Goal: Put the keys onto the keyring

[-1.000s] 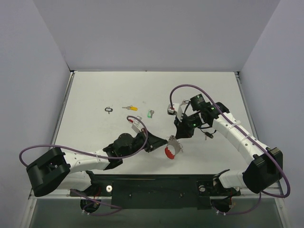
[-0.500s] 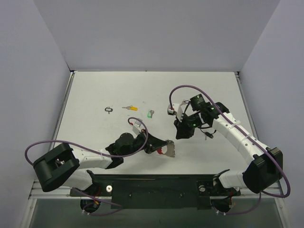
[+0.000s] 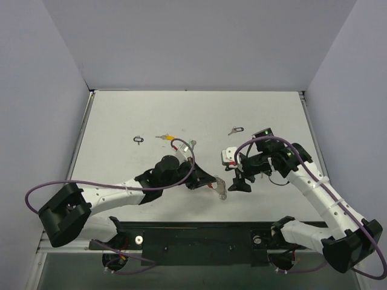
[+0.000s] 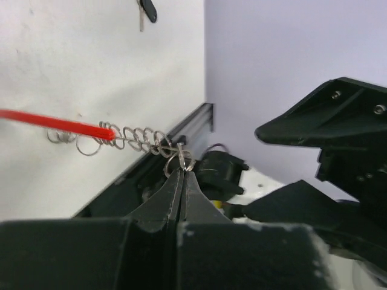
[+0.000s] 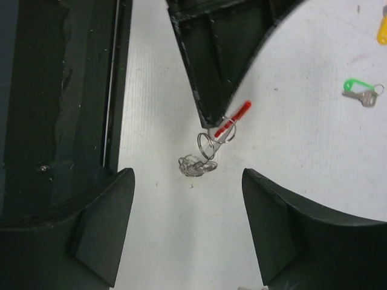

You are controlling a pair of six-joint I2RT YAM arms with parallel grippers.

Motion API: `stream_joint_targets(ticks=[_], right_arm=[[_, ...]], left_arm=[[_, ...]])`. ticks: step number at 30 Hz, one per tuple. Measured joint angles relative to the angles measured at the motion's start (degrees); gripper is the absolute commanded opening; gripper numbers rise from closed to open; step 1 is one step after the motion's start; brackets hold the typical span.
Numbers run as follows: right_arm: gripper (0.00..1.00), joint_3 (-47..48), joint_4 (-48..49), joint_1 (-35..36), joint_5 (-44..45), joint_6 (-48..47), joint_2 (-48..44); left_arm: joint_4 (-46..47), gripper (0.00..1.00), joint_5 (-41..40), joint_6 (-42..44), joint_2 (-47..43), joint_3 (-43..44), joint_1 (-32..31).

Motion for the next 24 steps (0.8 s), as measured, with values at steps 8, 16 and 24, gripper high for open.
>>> stream_joint_targets(ticks=[8, 16, 24], right_arm=[[0.62, 3.52, -3.17, -0.22, -5.81, -3.76, 7.15], [0.59, 3.63, -4.31, -6.08, -13.62, -0.42, 7.72], [0.53, 3.63, -4.76, -6.45, -17.77, -0.11, 11.58]], left_arm=[[-35.15, 0.00, 1.01, 32.50, -0.68, 22.18, 0.22], [-50.97, 0.00, -0.42, 58.62, -1.31, 26.27, 0.11], [-55.39, 0.00, -0.92, 76.76, -0.74, 29.83, -1.49]])
